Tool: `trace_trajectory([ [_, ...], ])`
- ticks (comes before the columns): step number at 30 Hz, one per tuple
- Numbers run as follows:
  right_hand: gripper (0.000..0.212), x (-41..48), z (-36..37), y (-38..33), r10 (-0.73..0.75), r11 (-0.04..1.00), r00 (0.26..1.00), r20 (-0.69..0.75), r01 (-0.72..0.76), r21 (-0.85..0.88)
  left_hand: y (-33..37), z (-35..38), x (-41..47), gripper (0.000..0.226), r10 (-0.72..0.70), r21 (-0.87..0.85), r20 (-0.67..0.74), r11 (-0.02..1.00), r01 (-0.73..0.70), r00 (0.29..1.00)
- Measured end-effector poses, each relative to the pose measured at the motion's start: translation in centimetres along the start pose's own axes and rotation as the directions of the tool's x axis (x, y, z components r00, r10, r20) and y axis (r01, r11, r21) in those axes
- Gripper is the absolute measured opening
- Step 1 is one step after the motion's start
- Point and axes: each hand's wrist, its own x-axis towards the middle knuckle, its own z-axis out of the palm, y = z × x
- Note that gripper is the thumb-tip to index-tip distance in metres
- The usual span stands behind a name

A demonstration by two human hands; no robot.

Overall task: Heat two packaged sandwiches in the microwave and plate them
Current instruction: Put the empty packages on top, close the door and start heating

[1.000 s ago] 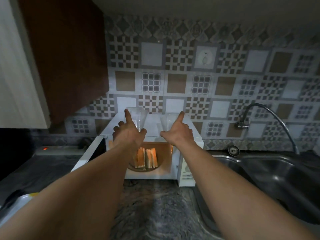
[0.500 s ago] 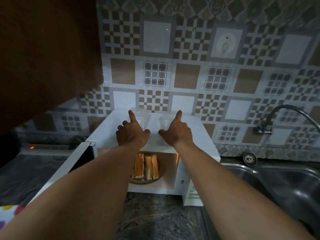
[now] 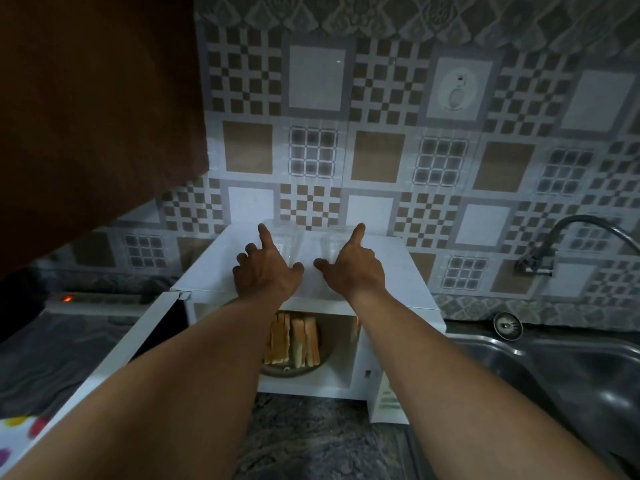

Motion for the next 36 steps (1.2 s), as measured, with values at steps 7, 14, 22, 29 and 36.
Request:
trace_trajectory([
  [7,0.097,-1.7,-2.8,-1.0,0.023,0.997,1.000,0.004,-0.022,-0.069,-0.4,-2.5,-1.3,0.094,0.009,-0.014,-0.033,1.000,-0.009,0.999],
  [14,0.085,-7.2,-5.8,-2.6,-0.038,0.995,0.999,-0.003,0.038,-0.093,-2.6,-7.2,-4.6,0.075,0.100,0.010,0.008,0.995,-0.101,0.995],
  [22,0.073,-18.2,-5.8,-5.7,-0.083,0.987,0.996,0.040,0.087,-0.133,-10.8,-12.8,-11.7,0.061,0.277,-0.007,0.155,0.960,-0.280,0.948],
  [29,0.070,-26.3,-4.4,-8.3,-0.082,0.983,0.993,0.079,0.094,-0.156,-17.0,-17.7,-16.6,0.046,0.315,0.010,0.191,0.946,-0.323,0.930],
  [36,0.059,-31.6,-1.9,-11.1,-0.124,0.983,0.985,0.123,0.139,-0.118,-20.9,-20.0,-19.0,0.038,0.226,0.000,0.290,0.972,-0.236,0.930],
])
